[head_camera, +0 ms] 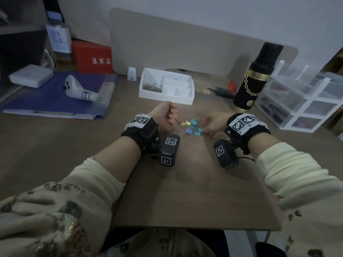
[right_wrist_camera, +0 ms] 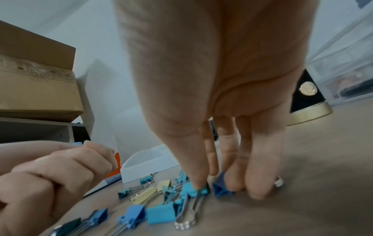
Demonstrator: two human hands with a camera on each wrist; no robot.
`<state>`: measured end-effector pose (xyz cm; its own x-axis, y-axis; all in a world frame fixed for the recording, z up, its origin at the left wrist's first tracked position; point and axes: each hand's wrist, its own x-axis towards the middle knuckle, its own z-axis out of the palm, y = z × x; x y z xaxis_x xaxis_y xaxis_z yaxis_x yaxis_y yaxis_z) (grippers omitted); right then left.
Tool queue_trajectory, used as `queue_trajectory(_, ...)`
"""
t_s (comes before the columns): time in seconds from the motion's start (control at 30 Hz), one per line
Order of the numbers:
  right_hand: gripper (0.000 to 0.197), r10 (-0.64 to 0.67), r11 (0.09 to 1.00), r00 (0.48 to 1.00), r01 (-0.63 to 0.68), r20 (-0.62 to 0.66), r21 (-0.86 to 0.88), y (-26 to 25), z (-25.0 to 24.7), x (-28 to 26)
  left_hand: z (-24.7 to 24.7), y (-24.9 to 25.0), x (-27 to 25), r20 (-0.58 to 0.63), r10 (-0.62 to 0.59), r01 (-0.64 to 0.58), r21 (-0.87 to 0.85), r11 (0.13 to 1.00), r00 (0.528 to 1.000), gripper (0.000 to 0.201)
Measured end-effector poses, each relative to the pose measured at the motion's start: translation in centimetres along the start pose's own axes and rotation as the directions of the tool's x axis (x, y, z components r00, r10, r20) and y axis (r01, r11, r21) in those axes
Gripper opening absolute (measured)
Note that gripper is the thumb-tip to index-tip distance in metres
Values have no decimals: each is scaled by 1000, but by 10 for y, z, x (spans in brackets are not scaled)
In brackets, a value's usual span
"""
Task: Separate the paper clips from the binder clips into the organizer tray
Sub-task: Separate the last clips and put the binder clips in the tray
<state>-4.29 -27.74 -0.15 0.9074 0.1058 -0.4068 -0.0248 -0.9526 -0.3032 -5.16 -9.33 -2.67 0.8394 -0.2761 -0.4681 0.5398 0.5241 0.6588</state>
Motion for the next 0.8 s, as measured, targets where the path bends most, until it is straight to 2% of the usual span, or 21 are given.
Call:
queue_trajectory(0.17, 29, -146, 961, 989, 134, 28, 243, -23, 8, 8, -3, 5, -4, 26, 7, -5, -52, 999, 1000, 41)
queue_trajectory(0.23, 34, -200, 924, 978, 167, 62, 344, -33, 7, 10, -4, 9, -5, 27, 9, -7, -78, 997, 1000, 42)
queue_trajectory(0.3, 42, -247, 907, 969, 226, 13, 356, -37, 4, 12, -6, 11, -7, 21, 18, -16, -103, 995, 1000, 41)
queue_trajectory(0.4, 43, -259, 946, 953, 283, -158, 158, -33, -5, 17, -8, 14, -8, 10, 32, -30, -141, 990, 999, 39)
queue_trajectory(0.47, 43, -206, 976, 950, 218, -236, 25, -27, -10, 20, -10, 15, -8, -1, 32, -32, -160, 987, 999, 40)
queue_trajectory(0.57, 43, -121, 983, 977, 93, -178, -160, -22, -11, 18, -12, 14, -7, -8, 22, -23, -188, 982, 1000, 43)
queue_trajectory(0.63, 45, -105, 977, 991, 87, -84, -197, -22, -9, 20, -12, 14, -6, -19, 17, -21, -208, 978, 1000, 45)
queue_trajectory(0.67, 45, -115, 985, 992, 109, -44, -132, -22, -6, 23, -12, 14, -5, -25, 17, -22, -215, 976, 1000, 45)
queue_trajectory(0.73, 44, -134, 977, 990, 127, 33, 170, -25, -2, 29, -12, 15, -4, -21, 10, -14, -216, 976, 1000, 42)
queue_trajectory(0.8, 40, -137, 925, 990, 120, 23, 360, -28, -2, 31, -13, 17, -3, -3, -3, 2, -225, 974, 1000, 39)
